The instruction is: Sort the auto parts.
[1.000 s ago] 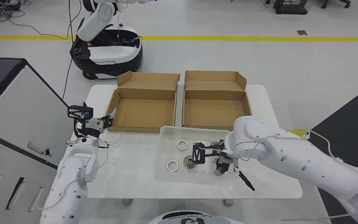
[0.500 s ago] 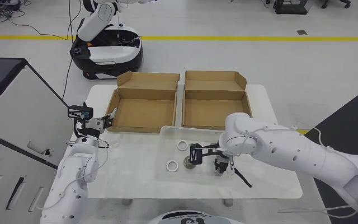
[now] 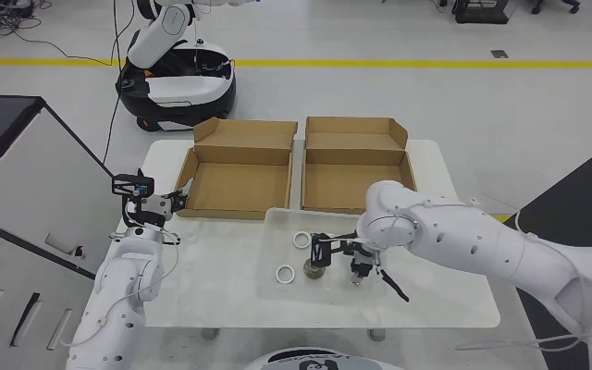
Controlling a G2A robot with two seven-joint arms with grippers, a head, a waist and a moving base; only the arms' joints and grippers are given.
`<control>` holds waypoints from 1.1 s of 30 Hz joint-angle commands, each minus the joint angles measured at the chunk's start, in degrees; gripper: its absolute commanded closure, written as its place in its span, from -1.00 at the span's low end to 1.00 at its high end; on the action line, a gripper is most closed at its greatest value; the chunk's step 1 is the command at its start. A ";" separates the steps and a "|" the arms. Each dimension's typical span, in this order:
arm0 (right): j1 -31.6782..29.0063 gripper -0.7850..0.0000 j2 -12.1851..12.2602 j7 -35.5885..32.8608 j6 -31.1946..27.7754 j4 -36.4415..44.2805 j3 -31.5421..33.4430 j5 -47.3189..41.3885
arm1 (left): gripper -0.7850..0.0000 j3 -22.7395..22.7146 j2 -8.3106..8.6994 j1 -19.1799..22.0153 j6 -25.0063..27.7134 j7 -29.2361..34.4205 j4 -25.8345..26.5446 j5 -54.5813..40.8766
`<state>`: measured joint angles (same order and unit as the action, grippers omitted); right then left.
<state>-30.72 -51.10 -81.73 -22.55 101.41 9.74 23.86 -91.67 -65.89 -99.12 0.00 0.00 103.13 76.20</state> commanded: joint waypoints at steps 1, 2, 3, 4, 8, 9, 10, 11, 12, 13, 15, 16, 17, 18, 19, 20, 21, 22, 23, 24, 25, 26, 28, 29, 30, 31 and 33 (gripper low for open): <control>-0.04 -0.23 -0.14 -0.07 0.07 -0.19 0.00 0.15 | -1.00 0.00 0.00 0.00 0.00 0.00 0.00 0.00; -0.08 -0.19 -0.20 -0.14 0.14 -0.28 0.00 0.23 | -1.00 0.00 0.00 0.00 0.00 0.00 0.00 0.00; -0.12 -0.18 -0.25 -0.16 0.16 -0.34 0.00 0.28 | -1.00 0.00 0.00 0.00 0.00 0.00 0.00 0.00; -0.15 -0.15 -0.29 -0.23 0.23 -0.47 0.00 0.26 | -1.00 0.00 0.00 0.00 0.00 0.00 0.00 0.00; -0.14 0.00 -0.32 -0.41 0.41 -0.76 0.01 0.12 | -1.00 0.00 0.00 0.00 0.00 0.00 0.00 0.00; -0.14 0.00 -0.31 -0.47 0.47 -0.82 0.01 0.12 | -1.00 0.00 0.00 0.00 0.00 0.00 0.00 0.00; -0.15 0.00 -0.28 -0.56 0.56 -0.86 0.05 0.11 | -1.00 0.00 0.00 0.00 0.00 0.00 0.00 0.00; -0.19 0.01 -0.25 -0.70 0.70 -0.92 0.10 0.11 | -1.00 0.00 0.00 0.00 0.00 0.00 0.00 0.00; -0.23 0.02 -0.20 -0.77 0.77 -0.93 0.18 0.11 | -1.00 0.00 0.00 0.00 0.00 0.00 0.00 0.00; -0.29 0.03 -0.15 -0.77 0.77 -0.92 0.24 0.13 | -1.00 0.00 0.00 0.00 0.00 0.00 0.00 0.00; -0.42 0.03 -0.03 -0.83 0.83 -0.95 0.43 0.15 | -1.00 0.00 0.00 0.00 0.00 0.00 0.00 0.00; -0.51 0.03 0.02 -0.83 0.83 -0.90 0.51 0.17 | -1.00 0.00 0.00 0.00 0.00 0.00 0.00 0.00; -0.59 0.03 0.08 -0.86 0.87 -0.85 0.57 0.24 | -1.00 0.00 0.00 0.00 0.00 0.00 0.00 0.00; -0.66 0.03 0.14 -0.96 0.96 -0.78 0.61 0.32 | -1.00 0.00 0.00 0.00 0.00 0.00 0.00 0.00; -0.72 0.04 0.20 -1.04 1.04 -0.68 0.66 0.37 | -1.00 0.00 0.00 0.00 0.00 0.00 0.00 0.00; -0.79 0.04 0.25 -1.10 1.10 -0.61 0.71 0.42 | -1.00 0.00 0.00 0.00 0.00 0.00 0.00 0.00; -0.88 0.04 0.30 -1.23 1.23 -0.61 0.73 0.42 | -1.00 0.00 0.00 0.00 0.00 0.00 0.00 0.00; -0.93 0.06 0.34 -1.30 1.30 -0.58 0.75 0.47 | -1.00 0.00 0.00 0.00 0.00 0.00 0.00 0.00; -1.00 0.08 0.38 -1.33 1.33 -0.57 0.77 0.54 | -1.00 0.00 0.00 0.00 0.00 0.00 0.00 0.00; -1.08 0.11 0.41 -1.30 1.30 -0.63 0.78 0.52 | -1.00 0.00 0.00 0.00 0.00 0.00 0.00 0.00; -1.13 0.13 0.43 -1.27 1.27 -0.75 0.81 0.57 | -1.00 0.00 0.00 0.00 0.00 0.00 0.00 0.00; -1.21 0.15 0.45 -1.25 1.25 -0.87 0.83 0.53 | -1.00 0.00 0.00 0.00 0.00 0.00 0.00 0.00; -1.34 0.19 0.47 -1.16 1.16 -1.00 0.87 0.50 | -1.00 0.00 0.00 0.00 0.00 0.00 0.00 0.00; -1.39 0.20 0.47 -1.12 1.12 -1.08 0.91 0.50 | -1.00 0.00 0.00 0.00 0.00 0.00 0.00 0.00; -1.46 0.21 0.46 -1.09 1.09 -1.13 0.89 0.50 | -1.00 0.00 0.00 0.00 0.00 0.00 0.00 0.00; -1.48 0.22 0.45 -1.01 1.01 -1.16 0.87 0.53 | -1.00 0.00 0.00 0.00 0.00 0.00 0.00 0.00; -1.53 0.25 0.42 -0.84 0.84 -1.43 0.82 0.38 | -1.00 0.00 0.00 0.00 0.00 0.00 0.00 0.00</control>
<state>-32.24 -50.66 -82.63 -21.65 100.10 10.59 24.31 -91.67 -65.89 -99.12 0.00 0.00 103.13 76.20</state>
